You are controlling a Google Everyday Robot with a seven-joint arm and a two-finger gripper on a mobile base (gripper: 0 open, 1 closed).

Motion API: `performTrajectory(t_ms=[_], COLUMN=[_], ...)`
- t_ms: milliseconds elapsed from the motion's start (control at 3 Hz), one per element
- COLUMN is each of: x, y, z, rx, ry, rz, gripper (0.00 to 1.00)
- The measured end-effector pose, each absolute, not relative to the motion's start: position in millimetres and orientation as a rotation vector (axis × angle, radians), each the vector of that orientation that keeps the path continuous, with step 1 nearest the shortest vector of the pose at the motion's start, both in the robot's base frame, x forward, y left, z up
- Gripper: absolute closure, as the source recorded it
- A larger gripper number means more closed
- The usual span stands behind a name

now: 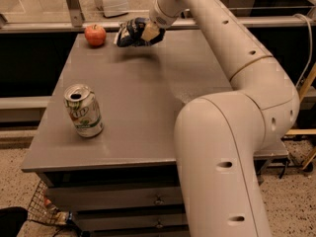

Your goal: Move blue chip bag near apple

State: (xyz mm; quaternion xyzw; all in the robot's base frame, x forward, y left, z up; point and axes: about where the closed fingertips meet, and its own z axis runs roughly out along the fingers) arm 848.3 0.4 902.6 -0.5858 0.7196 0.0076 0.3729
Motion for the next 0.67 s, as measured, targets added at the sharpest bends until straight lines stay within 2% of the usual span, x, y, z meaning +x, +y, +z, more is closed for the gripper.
performTrajectory(t_ms=[333, 667], x=[848.8, 849.3], y=[2.2, 4.5], z=[898.9, 895.0], rx=[-1.505, -1.509], ry=[1.846, 1.848], rz=[0.023, 0.027], gripper=[0.15, 0.00])
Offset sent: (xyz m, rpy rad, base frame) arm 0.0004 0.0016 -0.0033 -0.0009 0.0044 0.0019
